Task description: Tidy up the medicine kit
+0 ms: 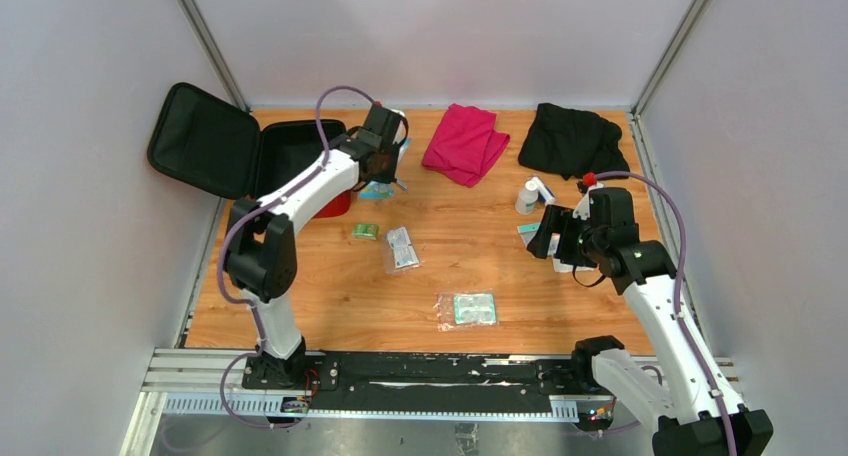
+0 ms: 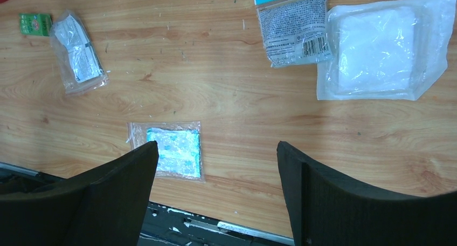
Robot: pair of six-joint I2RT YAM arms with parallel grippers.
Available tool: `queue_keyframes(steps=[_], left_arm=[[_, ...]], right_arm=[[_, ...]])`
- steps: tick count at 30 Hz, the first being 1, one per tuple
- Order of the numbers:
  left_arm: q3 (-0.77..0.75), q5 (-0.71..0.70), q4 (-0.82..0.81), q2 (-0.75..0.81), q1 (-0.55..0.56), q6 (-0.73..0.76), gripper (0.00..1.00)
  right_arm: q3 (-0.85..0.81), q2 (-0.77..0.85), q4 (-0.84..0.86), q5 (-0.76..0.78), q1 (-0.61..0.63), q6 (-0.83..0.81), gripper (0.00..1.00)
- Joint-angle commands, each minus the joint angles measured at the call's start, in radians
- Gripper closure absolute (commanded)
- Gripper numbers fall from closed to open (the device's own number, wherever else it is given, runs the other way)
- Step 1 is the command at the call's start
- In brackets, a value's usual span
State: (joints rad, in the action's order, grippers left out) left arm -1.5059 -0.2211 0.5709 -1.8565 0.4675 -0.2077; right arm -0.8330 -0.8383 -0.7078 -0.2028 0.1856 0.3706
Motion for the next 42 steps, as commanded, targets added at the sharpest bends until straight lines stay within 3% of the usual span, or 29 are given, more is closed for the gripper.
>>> queue_keyframes(steps=[1, 10, 21, 27, 31, 35, 38, 42], left_arm=[[-0.054, 0.005, 0.032, 0.114, -0.023, 0.058, 0.87], [-0.048, -0.041, 0.064, 0.129, -0.277, 0.092, 0.86], [-0.137, -0.072, 0.069, -0.116, -0.392, 0.113, 0.85], [-0.163, -0.102, 0.085, -0.168, -0.398, 0.102, 0.64], [-0.143, -0.081, 0.086, -0.086, -0.397, 0.069, 0.54], [-0.078, 0.028, 0.074, 0.082, -0.394, -0.009, 0.46], [0.05, 0.096, 0.05, 0.243, -0.388, -0.062, 0.41], [0.321, 0.276, -0.089, 0.528, -0.388, -0.154, 0.3]], right_arm=[[-0.025, 0.006, -0.013, -0.024, -0.015, 0.017, 0.15], [-0.041, 0.021, -0.05, -0.034, -0.015, 0.009, 0.15], [-0.043, 0.007, -0.056, -0.047, -0.015, -0.001, 0.15], [-0.03, 0.002, -0.052, -0.058, -0.016, 0.006, 0.16], [-0.015, -0.008, -0.011, -0.096, -0.015, 0.022, 0.16], [0.007, -0.034, 0.078, -0.181, -0.013, 0.048, 0.16], [0.016, -0.08, 0.163, -0.245, 0.009, 0.083, 0.16], [-0.043, -0.204, 0.198, -0.191, 0.126, 0.106, 0.2]])
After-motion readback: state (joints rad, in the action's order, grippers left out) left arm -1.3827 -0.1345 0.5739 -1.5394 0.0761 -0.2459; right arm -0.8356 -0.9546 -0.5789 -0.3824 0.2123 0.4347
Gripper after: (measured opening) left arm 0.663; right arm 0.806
